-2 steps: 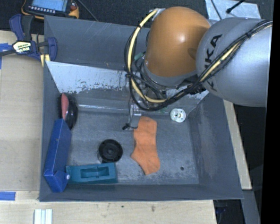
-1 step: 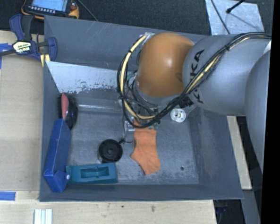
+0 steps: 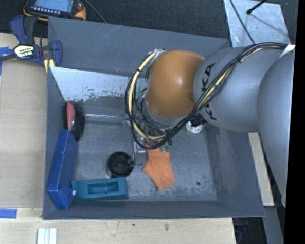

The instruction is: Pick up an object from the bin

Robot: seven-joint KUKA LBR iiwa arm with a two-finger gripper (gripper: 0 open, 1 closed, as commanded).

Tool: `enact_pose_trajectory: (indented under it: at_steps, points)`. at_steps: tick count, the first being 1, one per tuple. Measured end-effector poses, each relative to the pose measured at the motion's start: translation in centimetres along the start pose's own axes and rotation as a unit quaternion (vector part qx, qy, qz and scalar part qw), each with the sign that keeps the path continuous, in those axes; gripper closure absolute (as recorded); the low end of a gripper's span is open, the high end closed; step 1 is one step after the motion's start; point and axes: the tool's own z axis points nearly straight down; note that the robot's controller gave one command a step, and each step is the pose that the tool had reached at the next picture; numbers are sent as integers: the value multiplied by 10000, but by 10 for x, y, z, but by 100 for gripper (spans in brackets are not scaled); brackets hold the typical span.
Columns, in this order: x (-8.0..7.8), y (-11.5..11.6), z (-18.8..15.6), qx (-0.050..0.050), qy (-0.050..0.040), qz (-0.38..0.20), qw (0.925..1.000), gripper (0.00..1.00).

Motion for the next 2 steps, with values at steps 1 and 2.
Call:
enact_pose_trajectory:
  at_steps: [1, 2]
  points:
    - [1, 0, -6, -1, -27, -76, 10000, 0]
    - [18, 8, 64, 2, 17, -131, 9999, 0]
